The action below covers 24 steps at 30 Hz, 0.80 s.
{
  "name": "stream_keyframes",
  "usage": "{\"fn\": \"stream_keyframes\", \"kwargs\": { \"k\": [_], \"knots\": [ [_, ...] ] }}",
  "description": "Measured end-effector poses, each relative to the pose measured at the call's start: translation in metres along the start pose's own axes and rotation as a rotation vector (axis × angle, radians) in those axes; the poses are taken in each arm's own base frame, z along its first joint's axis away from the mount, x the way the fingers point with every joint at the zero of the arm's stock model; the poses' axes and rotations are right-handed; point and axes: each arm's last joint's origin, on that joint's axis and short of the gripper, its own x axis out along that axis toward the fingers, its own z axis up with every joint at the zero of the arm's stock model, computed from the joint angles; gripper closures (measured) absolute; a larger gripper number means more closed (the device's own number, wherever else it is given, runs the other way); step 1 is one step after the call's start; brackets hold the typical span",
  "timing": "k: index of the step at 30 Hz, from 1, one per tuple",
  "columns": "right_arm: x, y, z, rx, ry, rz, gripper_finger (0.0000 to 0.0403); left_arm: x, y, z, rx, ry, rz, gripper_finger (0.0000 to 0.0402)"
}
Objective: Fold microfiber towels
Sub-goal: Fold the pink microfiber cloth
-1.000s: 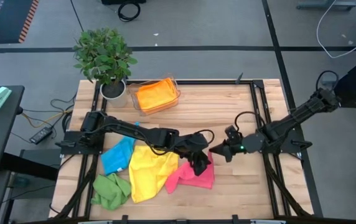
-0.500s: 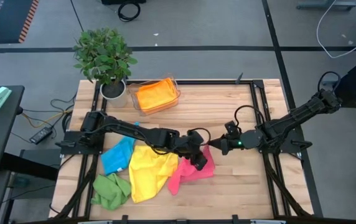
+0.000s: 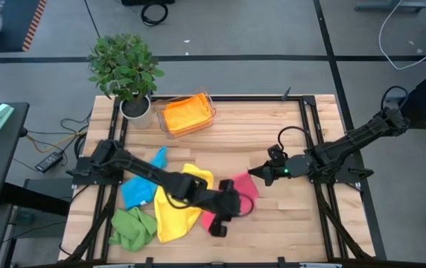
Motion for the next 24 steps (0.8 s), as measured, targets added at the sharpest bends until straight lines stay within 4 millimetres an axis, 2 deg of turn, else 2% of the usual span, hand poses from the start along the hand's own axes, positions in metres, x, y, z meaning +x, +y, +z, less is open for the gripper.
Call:
{"fn": "stream_keyframes", "kwargs": {
  "k": [2, 6, 17, 20, 24],
  "knots": [
    [0.0, 0.0, 0.001, 0.001, 0.008, 0.0, 0.0402, -0.001, -0.002, 0.006, 0.138, -0.034, 0.027, 0.0341],
    [0.001, -0.001, 0.002, 0.022, 0.009, -0.001, 0.0402, 0.0, 0.014, 0.012, 0.337, -0.056, 0.075, 0.0335],
    [0.009, -0.006, 0.015, 0.158, 0.0, -0.006, 0.0402, 0.003, 0.061, 0.016, 0.849, 0.007, 0.163, 0.0216],
    [0.011, -0.007, 0.017, 0.193, 0.01, -0.008, 0.0402, 0.003, 0.074, 0.012, 0.95, 0.083, 0.174, 0.0198],
    [0.011, -0.008, 0.017, 0.251, 0.017, -0.013, 0.0402, 0.003, 0.086, 0.008, 1.036, 0.151, 0.165, 0.0197]
  ]
}}
